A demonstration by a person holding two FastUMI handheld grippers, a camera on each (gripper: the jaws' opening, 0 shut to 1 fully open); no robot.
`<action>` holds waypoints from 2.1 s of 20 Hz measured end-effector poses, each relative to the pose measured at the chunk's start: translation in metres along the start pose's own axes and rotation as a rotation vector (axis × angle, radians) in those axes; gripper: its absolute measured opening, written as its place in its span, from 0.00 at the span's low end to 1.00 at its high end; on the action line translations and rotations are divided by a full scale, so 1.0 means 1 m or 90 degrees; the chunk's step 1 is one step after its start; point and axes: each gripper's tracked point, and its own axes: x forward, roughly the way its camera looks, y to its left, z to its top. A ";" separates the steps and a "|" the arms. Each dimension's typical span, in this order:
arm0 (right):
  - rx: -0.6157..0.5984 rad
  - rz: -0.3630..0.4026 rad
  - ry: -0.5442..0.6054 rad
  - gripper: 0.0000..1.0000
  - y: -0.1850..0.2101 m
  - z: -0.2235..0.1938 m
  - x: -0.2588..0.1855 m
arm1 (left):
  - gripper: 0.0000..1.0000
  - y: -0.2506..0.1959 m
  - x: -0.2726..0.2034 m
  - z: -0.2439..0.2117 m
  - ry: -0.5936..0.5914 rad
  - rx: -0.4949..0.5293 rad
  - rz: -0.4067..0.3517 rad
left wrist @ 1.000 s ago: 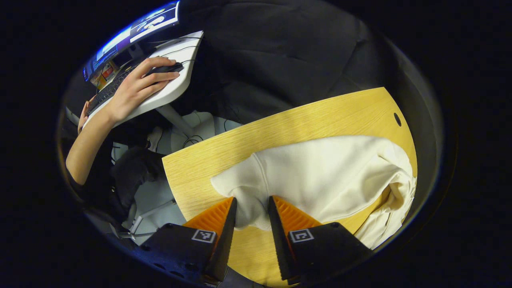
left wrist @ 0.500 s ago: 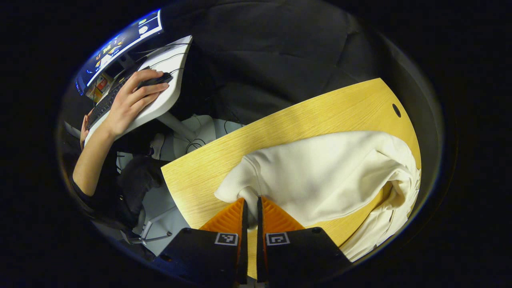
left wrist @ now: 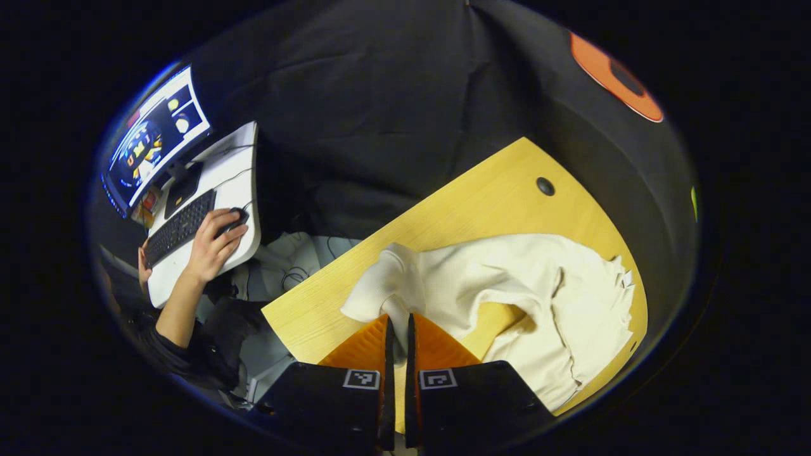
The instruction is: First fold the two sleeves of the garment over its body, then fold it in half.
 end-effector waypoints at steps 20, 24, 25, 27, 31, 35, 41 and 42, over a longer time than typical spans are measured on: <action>0.143 -0.074 -0.026 0.89 -0.123 -0.038 -0.048 | 0.09 -0.434 -0.051 -0.131 0.009 0.407 -0.241; 0.156 -0.109 -0.030 0.95 -0.139 -0.046 -0.051 | 0.09 -0.479 -0.035 -0.180 0.034 0.438 -0.247; 0.161 -0.113 -0.030 0.94 -0.139 -0.048 -0.051 | 0.08 -0.486 -0.032 -0.186 0.031 0.443 -0.242; 0.167 -0.121 -0.028 0.89 -0.142 -0.053 -0.055 | 0.08 -0.501 -0.030 -0.190 0.010 0.440 -0.243; 0.159 -0.139 -0.016 0.94 -0.139 -0.062 -0.051 | 0.09 -0.518 -0.026 -0.210 0.035 0.413 -0.253; 0.147 -0.138 -0.009 0.95 -0.129 -0.066 -0.048 | 0.13 -0.539 -0.043 -0.227 0.073 0.369 -0.301; 0.134 -0.142 -0.010 0.95 -0.119 -0.062 -0.045 | 0.52 -0.585 -0.112 -0.263 0.121 0.350 -0.421; 0.131 -0.143 -0.011 0.95 -0.118 -0.061 -0.045 | 0.53 -0.589 -0.123 -0.265 0.119 0.348 -0.427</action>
